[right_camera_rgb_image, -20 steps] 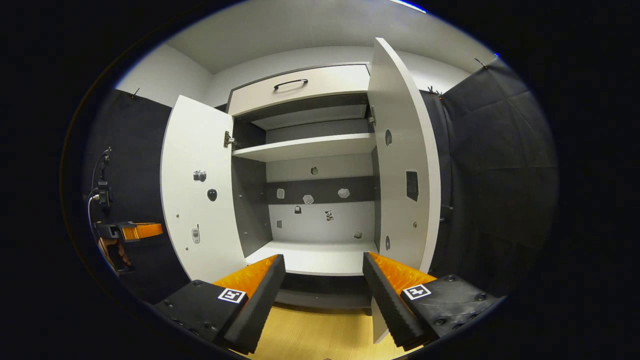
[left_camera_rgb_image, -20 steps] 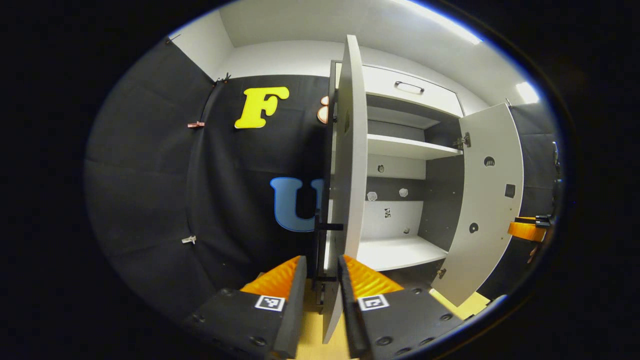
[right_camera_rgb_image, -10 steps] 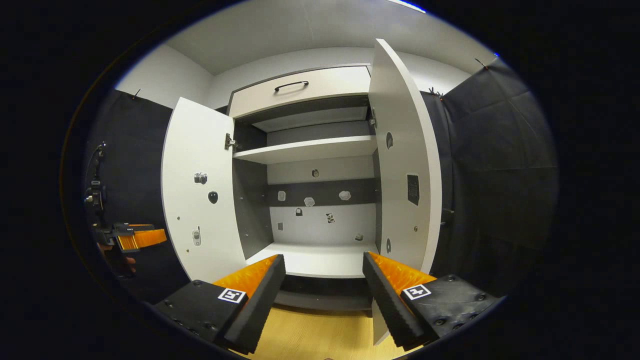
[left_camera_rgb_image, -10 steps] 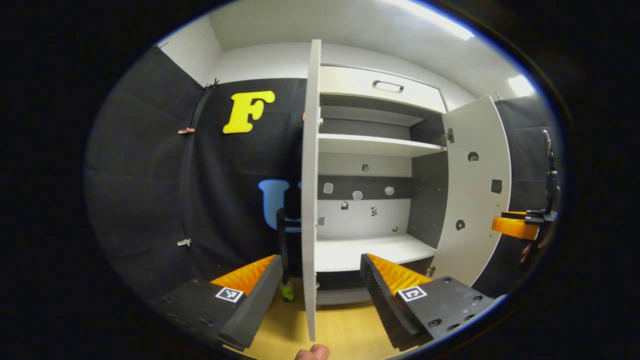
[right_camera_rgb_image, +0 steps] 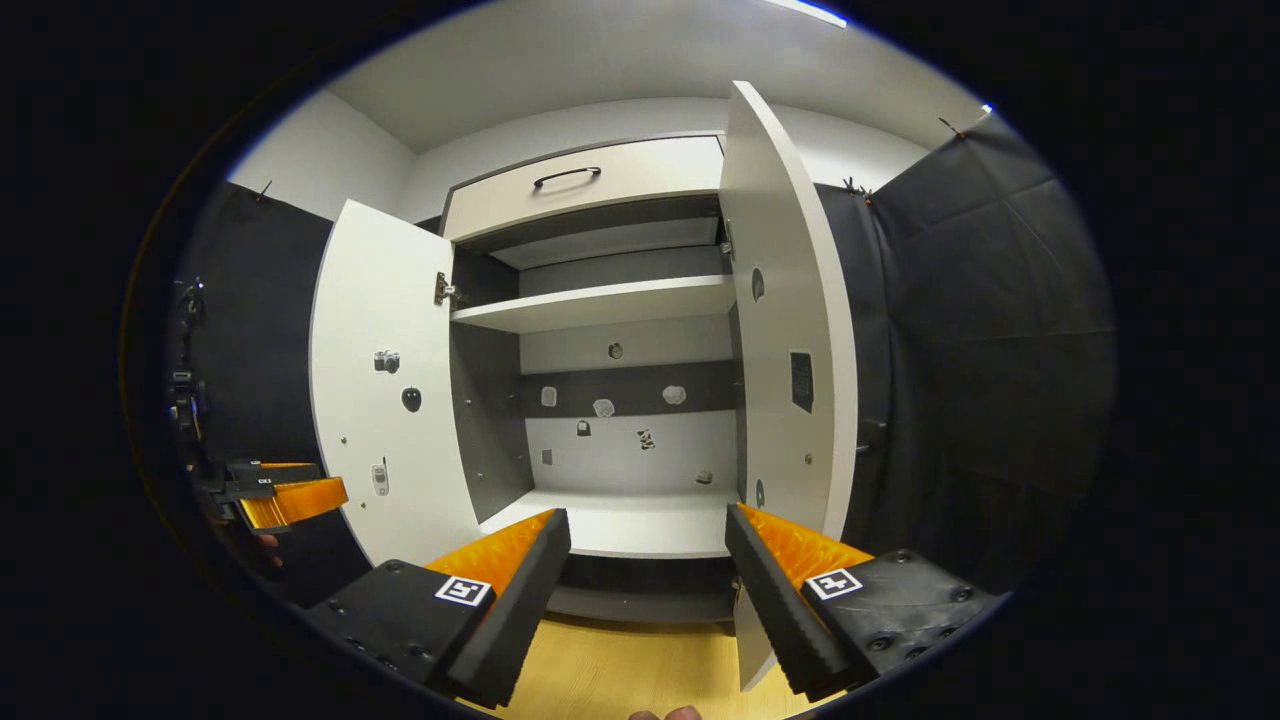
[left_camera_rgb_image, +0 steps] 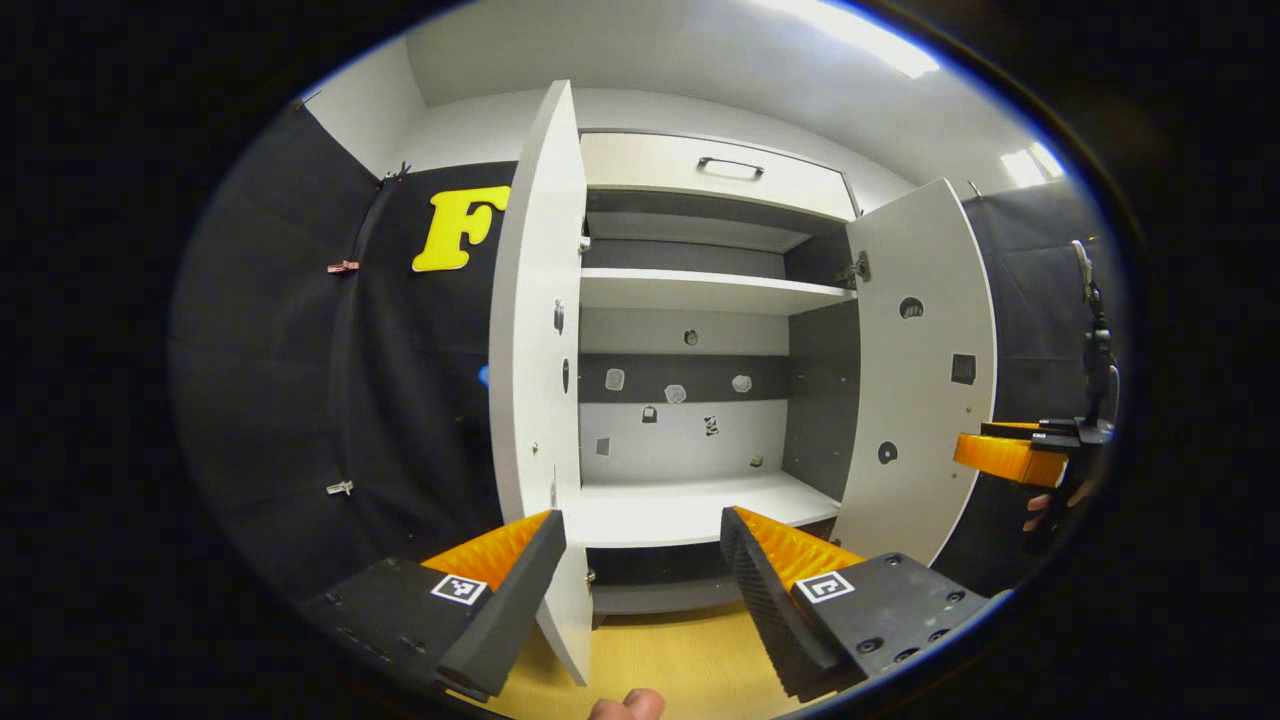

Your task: Open the right door of the double-door shoe cabinet with the right hand, and open the left door with the left hand.

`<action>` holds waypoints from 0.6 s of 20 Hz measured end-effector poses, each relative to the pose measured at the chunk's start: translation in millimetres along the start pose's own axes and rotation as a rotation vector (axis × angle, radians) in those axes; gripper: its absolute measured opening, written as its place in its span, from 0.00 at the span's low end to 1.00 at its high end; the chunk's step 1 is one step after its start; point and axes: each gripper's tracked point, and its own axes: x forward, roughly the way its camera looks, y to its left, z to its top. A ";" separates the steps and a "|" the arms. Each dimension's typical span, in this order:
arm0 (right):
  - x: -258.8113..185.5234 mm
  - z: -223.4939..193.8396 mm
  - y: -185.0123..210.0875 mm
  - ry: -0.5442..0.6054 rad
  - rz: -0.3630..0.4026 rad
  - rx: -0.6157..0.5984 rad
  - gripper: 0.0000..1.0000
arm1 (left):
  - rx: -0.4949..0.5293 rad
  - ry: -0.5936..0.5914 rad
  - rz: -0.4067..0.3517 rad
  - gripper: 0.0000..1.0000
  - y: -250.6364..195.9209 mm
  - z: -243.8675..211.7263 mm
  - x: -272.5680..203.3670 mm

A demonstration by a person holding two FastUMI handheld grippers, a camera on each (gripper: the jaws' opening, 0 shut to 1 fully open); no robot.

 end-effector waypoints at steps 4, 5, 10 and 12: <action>-2.5 -0.5 0.7 -0.002 0.004 0.001 0.98 | 0.025 -0.008 -0.003 0.96 -9.0 1.1 2.6; -2.9 -0.2 0.5 -0.002 0.004 0.000 0.98 | 0.024 -0.010 -0.004 0.96 -10.1 1.6 2.8; -1.1 -0.6 5.3 -0.001 0.014 0.010 0.98 | 0.001 -0.014 -0.008 0.96 -15.4 1.1 3.6; -0.7 -1.3 6.6 -0.001 0.016 0.007 0.98 | 0.003 -0.011 -0.004 0.96 -14.4 0.5 4.3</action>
